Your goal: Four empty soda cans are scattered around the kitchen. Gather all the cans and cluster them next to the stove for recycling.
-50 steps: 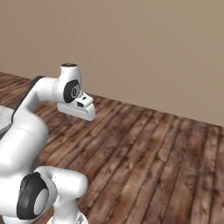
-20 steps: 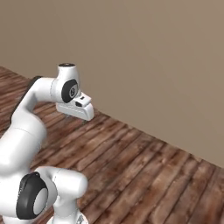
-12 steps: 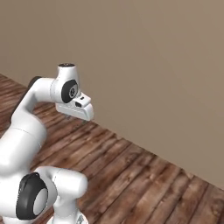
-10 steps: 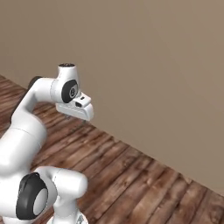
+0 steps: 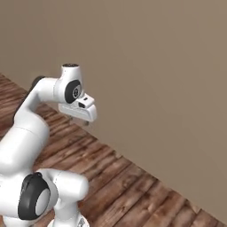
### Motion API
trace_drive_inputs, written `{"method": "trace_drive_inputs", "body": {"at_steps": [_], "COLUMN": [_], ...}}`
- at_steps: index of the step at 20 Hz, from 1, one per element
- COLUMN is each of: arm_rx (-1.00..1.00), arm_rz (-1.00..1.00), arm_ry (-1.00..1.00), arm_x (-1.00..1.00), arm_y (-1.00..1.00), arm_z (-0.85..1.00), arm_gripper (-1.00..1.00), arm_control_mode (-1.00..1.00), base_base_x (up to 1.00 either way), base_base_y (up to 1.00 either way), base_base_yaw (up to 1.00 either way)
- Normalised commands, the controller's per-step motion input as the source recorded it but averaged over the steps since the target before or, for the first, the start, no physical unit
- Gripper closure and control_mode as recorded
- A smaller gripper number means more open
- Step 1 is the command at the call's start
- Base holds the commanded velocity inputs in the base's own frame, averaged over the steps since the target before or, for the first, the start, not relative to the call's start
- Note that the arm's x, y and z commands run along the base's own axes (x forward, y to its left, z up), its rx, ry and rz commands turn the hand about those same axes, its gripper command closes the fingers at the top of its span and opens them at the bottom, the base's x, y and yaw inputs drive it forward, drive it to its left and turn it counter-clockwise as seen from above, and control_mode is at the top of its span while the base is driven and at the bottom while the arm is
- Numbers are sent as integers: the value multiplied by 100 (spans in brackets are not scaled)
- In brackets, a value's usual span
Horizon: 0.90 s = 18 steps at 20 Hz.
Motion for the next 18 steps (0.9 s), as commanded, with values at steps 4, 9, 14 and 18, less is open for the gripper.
{"method": "trace_drive_inputs", "body": {"at_steps": [4, 9, 14, 18], "arm_rx": [0, 0, 0, 0], "arm_rz": [0, 0, 0, 0], "arm_ry": [0, 0, 0, 0], "arm_x": [0, 0, 0, 0], "arm_y": [0, 0, 0, 0], "arm_z": [0, 0, 0, 0], "arm_gripper": [-100, -100, -100, -100], "arm_control_mode": [100, 100, 100, 100], "base_base_x": [1, 0, 0, 0], "base_base_y": [0, 0, 0, 0], "base_base_yaw": [48, 50, 50, 50]}}
